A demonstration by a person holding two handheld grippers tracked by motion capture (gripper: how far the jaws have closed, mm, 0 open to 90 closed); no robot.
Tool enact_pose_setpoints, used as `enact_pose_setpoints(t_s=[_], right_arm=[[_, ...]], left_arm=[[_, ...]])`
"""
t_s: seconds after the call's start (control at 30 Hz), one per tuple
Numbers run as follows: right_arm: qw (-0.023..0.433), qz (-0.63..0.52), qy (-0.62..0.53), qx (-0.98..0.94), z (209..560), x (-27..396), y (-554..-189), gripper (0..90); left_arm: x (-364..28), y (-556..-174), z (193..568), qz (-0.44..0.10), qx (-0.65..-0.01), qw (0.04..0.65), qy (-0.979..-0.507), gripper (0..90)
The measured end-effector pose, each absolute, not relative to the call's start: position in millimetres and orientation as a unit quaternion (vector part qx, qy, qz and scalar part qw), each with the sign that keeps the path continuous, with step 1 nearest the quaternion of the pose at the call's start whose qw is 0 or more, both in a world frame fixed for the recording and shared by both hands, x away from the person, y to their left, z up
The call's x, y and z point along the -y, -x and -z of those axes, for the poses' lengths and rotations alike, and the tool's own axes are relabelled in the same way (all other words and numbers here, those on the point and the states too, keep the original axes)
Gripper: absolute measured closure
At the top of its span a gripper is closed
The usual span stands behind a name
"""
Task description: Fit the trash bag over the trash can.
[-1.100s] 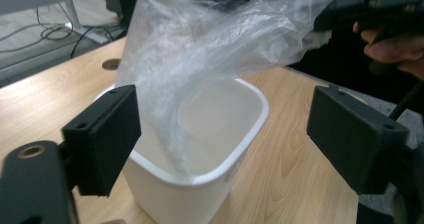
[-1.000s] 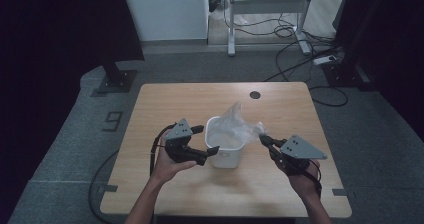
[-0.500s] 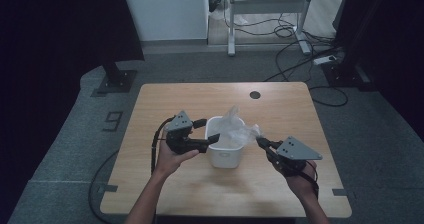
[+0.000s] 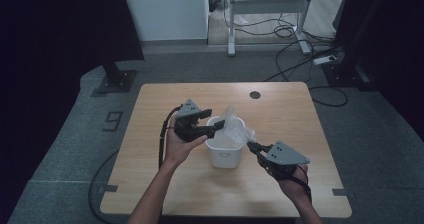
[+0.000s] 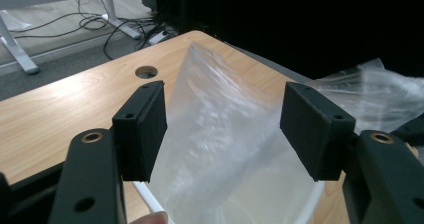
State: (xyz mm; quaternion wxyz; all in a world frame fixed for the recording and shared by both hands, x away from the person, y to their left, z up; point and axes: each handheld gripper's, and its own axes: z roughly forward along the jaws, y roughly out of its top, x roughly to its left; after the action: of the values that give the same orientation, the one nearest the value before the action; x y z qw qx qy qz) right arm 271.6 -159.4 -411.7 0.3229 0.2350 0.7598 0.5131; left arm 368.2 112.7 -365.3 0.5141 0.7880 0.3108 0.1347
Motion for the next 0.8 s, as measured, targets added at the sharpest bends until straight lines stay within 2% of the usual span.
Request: enact_pose_setpoints(t_s=[0.37,0.47,0.67,0.8], right_arm=[[0.329,-0.503,-0.228,-0.766,410.7,159.9,-271.4,85.3],[0.332,-0.501,-0.225,-0.766,409.7,159.7,-270.4,84.6],[0.339,-0.497,-0.220,-0.768,408.2,159.8,-266.3,84.4],[0.342,-0.497,-0.215,-0.768,405.9,156.7,-265.5,84.3]], left_arm=[[-90.5,-385.7,363.5,-0.138,-0.315,0.494,-0.799,34.6],[-84.2,-386.1,362.5,-0.158,-0.314,0.481,-0.803,35.3],[-84.3,-387.1,369.8,-0.160,-0.322,0.470,-0.806,44.4],[-83.0,-386.0,374.8,-0.159,-0.313,0.464,-0.813,58.2]])
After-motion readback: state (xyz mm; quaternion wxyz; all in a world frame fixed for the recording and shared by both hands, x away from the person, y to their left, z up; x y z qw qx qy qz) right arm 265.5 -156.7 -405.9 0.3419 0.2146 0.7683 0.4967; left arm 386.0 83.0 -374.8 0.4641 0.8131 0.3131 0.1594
